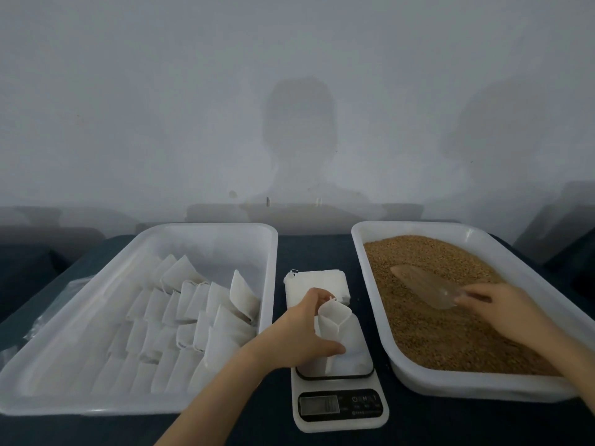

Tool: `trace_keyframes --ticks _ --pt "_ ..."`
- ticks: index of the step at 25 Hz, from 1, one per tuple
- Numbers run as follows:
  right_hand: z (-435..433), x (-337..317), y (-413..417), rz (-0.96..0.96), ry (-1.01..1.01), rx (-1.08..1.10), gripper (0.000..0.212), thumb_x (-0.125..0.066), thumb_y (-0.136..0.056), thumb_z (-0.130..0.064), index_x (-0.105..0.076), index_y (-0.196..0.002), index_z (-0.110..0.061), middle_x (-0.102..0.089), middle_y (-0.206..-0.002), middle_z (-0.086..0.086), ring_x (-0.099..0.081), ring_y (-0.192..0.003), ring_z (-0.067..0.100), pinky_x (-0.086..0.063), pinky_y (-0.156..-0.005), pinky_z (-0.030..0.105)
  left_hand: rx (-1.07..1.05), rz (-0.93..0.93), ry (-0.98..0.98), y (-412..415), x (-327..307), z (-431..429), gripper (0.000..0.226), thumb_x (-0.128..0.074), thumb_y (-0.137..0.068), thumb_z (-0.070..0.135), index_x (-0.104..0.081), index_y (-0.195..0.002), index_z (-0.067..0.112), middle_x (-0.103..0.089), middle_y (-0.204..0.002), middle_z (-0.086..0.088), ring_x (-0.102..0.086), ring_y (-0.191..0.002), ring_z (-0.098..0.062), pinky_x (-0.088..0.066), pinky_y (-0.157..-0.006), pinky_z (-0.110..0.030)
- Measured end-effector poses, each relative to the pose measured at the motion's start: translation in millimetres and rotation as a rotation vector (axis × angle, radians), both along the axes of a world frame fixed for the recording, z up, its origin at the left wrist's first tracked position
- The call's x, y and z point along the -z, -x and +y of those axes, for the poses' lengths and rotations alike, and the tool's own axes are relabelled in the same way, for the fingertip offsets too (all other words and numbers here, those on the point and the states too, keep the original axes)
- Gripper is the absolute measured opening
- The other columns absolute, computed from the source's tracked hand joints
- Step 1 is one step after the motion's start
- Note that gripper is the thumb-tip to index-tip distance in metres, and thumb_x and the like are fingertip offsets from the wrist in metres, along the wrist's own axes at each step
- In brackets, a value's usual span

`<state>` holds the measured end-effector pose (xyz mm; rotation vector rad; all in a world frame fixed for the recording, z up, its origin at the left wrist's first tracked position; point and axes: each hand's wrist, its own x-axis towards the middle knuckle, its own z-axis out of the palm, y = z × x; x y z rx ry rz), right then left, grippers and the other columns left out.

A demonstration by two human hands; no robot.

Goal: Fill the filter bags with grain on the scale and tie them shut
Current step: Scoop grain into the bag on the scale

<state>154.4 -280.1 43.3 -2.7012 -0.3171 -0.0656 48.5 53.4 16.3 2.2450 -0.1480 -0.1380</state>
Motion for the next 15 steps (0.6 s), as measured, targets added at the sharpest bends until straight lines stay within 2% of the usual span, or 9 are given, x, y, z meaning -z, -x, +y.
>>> trace_keyframes --ticks 2,4,6,8,9,11,12,15 --pt "-4.7 -2.1 3.1 -0.013 -0.018 0.014 0.050 -0.037 -0.058 -0.075 -0.059 -0.096 -0.050 -0.069 -0.085 -0.011 -0.067 -0.077 0.017 -0.056 -0.072 0.037 0.003 -0.004 0.010 0.2 -0.2 -0.3 0.071 -0.078 -0.076 0.038 -0.027 -0.124 0.046 -0.046 -0.127 0.016 -0.051 -0.111 -0.011 -0.052 -0.092 -0.026" --pt "-6.7 -5.4 6.7 -0.013 -0.044 0.031 0.051 -0.039 -0.059 -0.074 -0.060 -0.098 -0.049 -0.069 -0.083 -0.012 -0.067 -0.074 0.018 -0.056 -0.069 0.037 0.001 -0.011 0.015 0.1 -0.4 0.0 0.073 -0.078 -0.076 0.037 -0.028 -0.128 0.046 -0.046 -0.129 0.015 -0.050 -0.114 -0.011 -0.051 -0.095 -0.029" --pt "-4.7 -10.9 12.9 -0.001 -0.062 0.014 0.042 -0.046 -0.063 -0.067 -0.061 -0.097 -0.047 -0.068 -0.083 -0.015 -0.067 -0.074 0.022 -0.057 -0.067 0.040 0.006 -0.016 0.008 -0.5 0.1 0.3 0.070 -0.077 -0.077 0.038 -0.030 -0.128 0.045 -0.047 -0.128 0.017 -0.050 -0.115 -0.011 -0.051 -0.096 -0.031" --pt "-0.5 -19.5 20.9 0.015 -0.082 -0.016 0.023 -0.055 -0.070 -0.056 -0.060 -0.092 -0.051 -0.066 -0.086 -0.021 -0.068 -0.075 0.021 -0.058 -0.064 0.039 0.016 -0.011 -0.002 -1.0 0.8 0.1 0.066 -0.077 -0.077 0.039 -0.032 -0.125 0.046 -0.047 -0.126 0.019 -0.050 -0.114 -0.010 -0.052 -0.095 -0.030" --pt "2.1 -25.5 24.5 0.016 -0.100 -0.039 0.017 -0.060 -0.074 -0.049 -0.059 -0.090 -0.053 -0.065 -0.087 -0.024 -0.068 -0.072 0.013 -0.057 -0.061 0.033 0.017 -0.008 -0.005 -1.2 0.9 0.0 0.065 -0.076 -0.077 0.039 -0.032 -0.124 0.046 -0.047 -0.125 0.019 -0.050 -0.113 -0.010 -0.052 -0.094 -0.029" --pt "9.0 -40.8 30.5 0.018 -0.129 -0.101 0.019 -0.066 -0.077 -0.037 -0.060 -0.088 -0.052 -0.064 -0.086 -0.028 -0.063 -0.067 -0.007 -0.049 -0.054 0.015 0.018 -0.004 -0.012 -1.9 1.4 0.0 0.065 -0.076 -0.077 0.041 -0.031 -0.123 0.047 -0.047 -0.125 0.019 -0.050 -0.113 -0.010 -0.051 -0.093 -0.027" --pt "13.6 -48.7 33.2 0.025 -0.137 -0.132 0.020 -0.067 -0.077 -0.034 -0.061 -0.087 -0.051 -0.065 -0.084 -0.031 -0.060 -0.069 -0.013 -0.045 -0.052 0.010 0.020 -0.004 -0.015 -2.2 1.6 0.1 0.065 -0.076 -0.077 0.041 -0.031 -0.123 0.047 -0.047 -0.125 0.019 -0.050 -0.113 -0.009 -0.050 -0.093 -0.026" --pt "30.4 -70.1 42.2 0.072 -0.112 -0.227 0.020 -0.066 -0.069 -0.045 -0.062 -0.087 -0.052 -0.060 -0.088 -0.042 -0.054 -0.084 -0.022 -0.040 -0.058 0.010 0.020 -0.011 -0.016 -2.1 1.6 -0.1 0.066 -0.076 -0.077 0.040 -0.031 -0.125 0.045 -0.047 -0.125 0.018 -0.049 -0.114 -0.009 -0.050 -0.093 -0.027"
